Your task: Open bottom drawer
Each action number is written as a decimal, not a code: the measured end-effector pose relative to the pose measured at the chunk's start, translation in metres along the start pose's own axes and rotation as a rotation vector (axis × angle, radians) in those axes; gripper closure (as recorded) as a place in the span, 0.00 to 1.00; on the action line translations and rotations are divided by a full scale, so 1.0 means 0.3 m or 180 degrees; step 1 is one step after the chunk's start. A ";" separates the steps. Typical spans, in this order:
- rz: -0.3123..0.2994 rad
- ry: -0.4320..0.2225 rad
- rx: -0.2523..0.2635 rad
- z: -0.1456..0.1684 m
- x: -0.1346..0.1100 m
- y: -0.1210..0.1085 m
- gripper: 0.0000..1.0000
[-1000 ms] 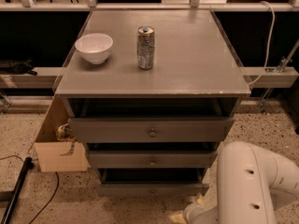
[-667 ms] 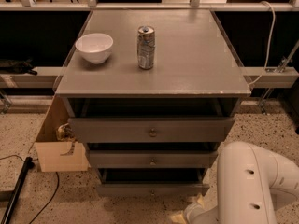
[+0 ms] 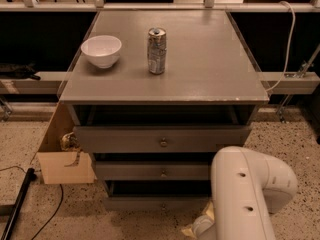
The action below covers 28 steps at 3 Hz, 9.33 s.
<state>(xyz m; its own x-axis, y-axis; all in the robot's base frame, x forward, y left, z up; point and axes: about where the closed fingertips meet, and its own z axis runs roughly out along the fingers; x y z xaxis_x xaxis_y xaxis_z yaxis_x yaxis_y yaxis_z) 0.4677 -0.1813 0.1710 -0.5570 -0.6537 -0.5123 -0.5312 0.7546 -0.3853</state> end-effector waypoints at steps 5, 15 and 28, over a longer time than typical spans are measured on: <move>0.0407 -0.0506 -0.0523 -0.070 -0.166 -0.104 0.00; -0.0467 -0.0431 -0.0112 0.006 -0.304 -0.025 0.00; -0.0474 0.0084 -0.0403 0.230 -0.135 -0.073 0.00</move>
Offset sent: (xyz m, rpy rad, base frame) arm 0.0173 -0.0077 0.0115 -0.0496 -0.0705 0.0078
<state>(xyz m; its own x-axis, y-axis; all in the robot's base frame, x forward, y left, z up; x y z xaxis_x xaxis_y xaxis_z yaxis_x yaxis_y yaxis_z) 0.5459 -0.1675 0.1473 -0.4819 -0.7601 -0.4359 -0.6842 0.6373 -0.3547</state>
